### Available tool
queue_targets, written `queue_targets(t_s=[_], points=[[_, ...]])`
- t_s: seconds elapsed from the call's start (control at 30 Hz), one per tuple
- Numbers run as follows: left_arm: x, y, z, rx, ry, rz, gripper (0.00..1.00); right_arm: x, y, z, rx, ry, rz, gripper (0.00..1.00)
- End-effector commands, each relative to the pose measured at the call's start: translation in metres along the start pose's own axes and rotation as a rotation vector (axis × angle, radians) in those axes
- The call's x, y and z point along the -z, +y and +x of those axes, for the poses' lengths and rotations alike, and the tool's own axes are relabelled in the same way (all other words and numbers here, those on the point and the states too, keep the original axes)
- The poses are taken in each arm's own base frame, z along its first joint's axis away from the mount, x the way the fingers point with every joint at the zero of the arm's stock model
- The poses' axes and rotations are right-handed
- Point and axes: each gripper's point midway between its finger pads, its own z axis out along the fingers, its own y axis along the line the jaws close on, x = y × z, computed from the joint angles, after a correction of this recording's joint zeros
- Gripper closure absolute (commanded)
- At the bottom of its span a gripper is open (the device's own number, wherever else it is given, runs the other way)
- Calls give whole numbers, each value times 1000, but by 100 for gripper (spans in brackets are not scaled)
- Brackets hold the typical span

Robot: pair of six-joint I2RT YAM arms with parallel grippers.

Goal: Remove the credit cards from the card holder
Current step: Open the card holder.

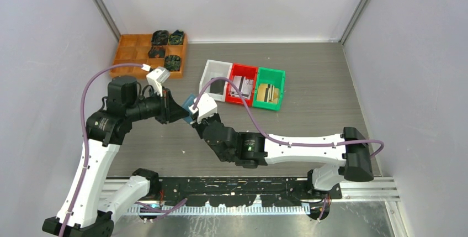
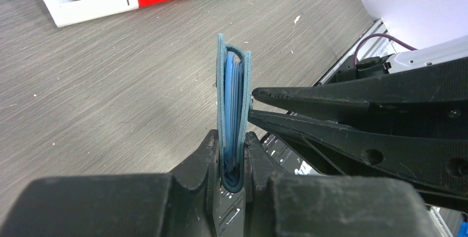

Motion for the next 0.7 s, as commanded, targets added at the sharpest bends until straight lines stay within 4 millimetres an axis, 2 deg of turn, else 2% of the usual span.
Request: queue_targets(t_s=[0.0, 0.13, 0.4, 0.67], points=[[13, -23, -25, -69, -91, 70, 100, -3, -13, -20, -28, -62, 85, 81], [15, -25, -25, -71, -89, 71, 100, -4, -18, -22, -14, -68, 116, 99], [15, -21, -22, -80, -79, 57, 100, 3, -49, -35, -26, -109, 224, 99], [17, -20, -22, -107, -76, 44, 100, 4, -72, -38, -70, -93, 202, 99]])
